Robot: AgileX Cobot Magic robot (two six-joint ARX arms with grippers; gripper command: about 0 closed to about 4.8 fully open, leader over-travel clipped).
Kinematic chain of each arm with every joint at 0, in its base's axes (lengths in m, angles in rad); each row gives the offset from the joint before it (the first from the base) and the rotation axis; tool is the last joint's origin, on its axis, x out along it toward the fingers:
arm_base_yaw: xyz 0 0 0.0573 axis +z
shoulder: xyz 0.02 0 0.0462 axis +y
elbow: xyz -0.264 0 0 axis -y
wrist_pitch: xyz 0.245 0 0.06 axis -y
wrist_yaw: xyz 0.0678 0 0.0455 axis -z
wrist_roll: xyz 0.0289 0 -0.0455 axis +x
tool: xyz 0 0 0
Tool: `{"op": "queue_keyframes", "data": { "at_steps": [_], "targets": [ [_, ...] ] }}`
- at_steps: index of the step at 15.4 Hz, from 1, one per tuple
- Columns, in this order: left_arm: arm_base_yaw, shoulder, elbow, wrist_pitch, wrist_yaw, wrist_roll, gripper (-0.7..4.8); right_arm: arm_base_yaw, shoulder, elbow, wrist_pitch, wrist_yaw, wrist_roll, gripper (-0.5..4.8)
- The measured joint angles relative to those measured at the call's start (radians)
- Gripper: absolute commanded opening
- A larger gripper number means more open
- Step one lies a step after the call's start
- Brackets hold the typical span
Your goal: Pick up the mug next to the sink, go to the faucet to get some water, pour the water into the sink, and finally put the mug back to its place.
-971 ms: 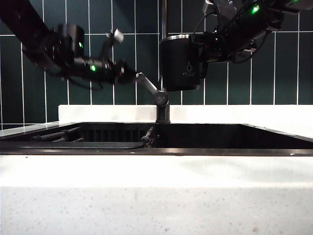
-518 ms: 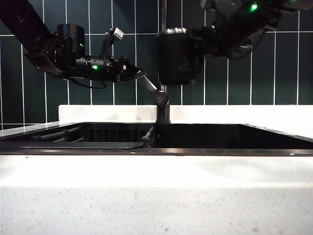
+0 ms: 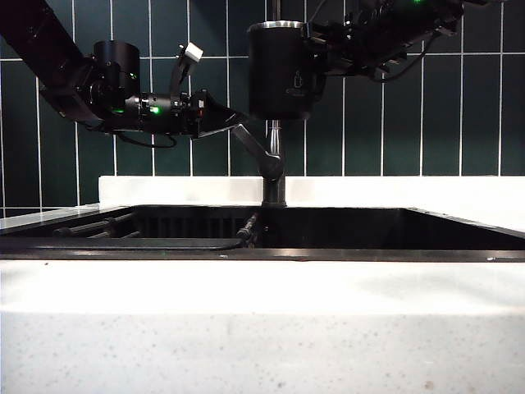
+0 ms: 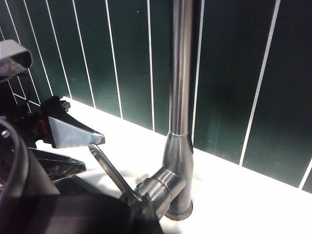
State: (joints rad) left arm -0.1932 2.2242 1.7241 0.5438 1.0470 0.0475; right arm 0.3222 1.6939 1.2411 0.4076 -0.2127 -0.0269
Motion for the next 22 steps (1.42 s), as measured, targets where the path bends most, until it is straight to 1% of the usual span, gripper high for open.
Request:
{"op": "queue_keyframes", "data": {
  "at_steps": [2,5,10,16,19,22],
  "targets": [
    [0.002,0.0,0.0,-0.004,0.035,-0.023,2.1,-0.001,0.0,0.0,-0.018,-0.002,0.0,-0.01],
    [0.003,0.001,0.001,-0.019,0.064,-0.031,2.1,-0.001,0.0,0.0,-0.024,-0.026,0.0,-0.01],
    [0.002,0.001,0.001,-0.025,0.087,-0.038,2.1,0.0,0.0,0.0,-0.025,-0.027,0.0,-0.01],
    [0.003,0.001,0.002,-0.034,0.092,-0.032,2.1,0.0,0.0,0.0,-0.041,-0.027,0.0,-0.01],
    [0.0,0.001,0.002,-0.039,0.055,-0.007,2.1,-0.001,0.0,0.0,-0.049,-0.027,-0.001,-0.01],
    [0.001,0.001,0.002,-0.04,-0.038,0.016,2.1,-0.001,0.0,0.0,-0.057,-0.033,-0.001,-0.01]
  ]
}}
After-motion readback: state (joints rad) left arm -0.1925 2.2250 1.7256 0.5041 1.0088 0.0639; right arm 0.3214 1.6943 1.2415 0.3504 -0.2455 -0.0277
